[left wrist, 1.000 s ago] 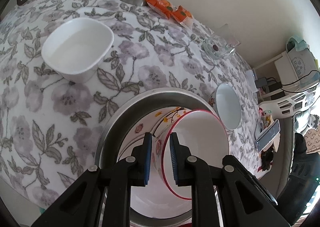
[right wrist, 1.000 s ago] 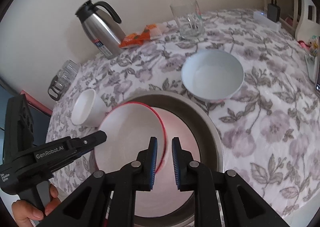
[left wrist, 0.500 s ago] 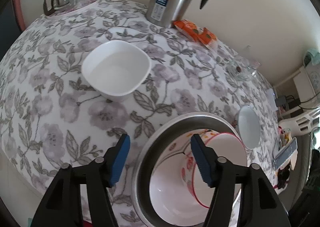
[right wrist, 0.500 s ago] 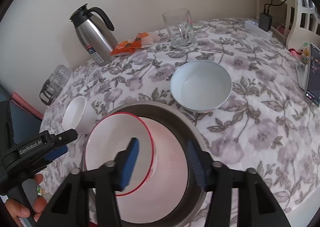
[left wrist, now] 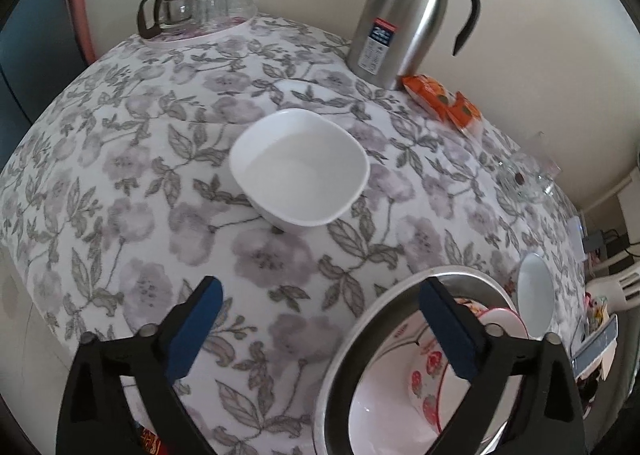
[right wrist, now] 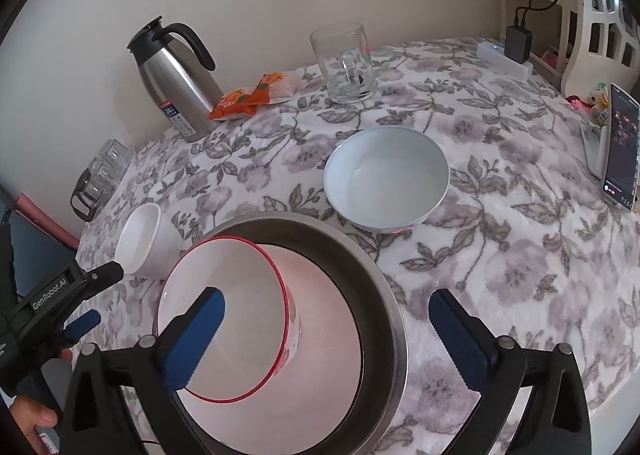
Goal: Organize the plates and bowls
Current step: 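Open both grippers and release the red-rimmed bowl, then move both grippers over to the white square bowl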
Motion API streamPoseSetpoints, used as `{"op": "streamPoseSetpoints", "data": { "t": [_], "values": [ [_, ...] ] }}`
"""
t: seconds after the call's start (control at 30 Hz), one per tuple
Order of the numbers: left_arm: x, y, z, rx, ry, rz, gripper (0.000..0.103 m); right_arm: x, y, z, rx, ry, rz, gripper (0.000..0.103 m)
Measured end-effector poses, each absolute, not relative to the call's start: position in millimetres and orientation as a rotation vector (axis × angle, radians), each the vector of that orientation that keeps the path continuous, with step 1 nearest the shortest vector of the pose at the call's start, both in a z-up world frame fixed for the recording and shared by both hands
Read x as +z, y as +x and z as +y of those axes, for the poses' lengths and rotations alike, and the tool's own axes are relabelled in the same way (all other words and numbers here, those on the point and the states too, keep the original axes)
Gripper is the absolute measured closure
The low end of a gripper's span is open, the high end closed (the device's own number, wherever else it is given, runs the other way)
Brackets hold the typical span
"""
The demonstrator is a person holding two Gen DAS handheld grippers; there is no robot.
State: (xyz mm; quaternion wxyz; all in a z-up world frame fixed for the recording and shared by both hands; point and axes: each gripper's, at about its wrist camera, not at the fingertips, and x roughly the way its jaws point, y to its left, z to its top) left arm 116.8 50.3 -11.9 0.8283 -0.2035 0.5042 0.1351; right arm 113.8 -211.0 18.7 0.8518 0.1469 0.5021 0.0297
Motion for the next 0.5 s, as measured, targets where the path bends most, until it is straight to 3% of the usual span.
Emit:
{"op": "streamPoseSetpoints", "data": {
  "t": [0.5],
  "values": [
    [7.8,111.8,70.3,0.423,-0.369,0.972,0.003,41.2,106.9,-202.1,0.077,0.304,0.928,0.0]
  ]
}}
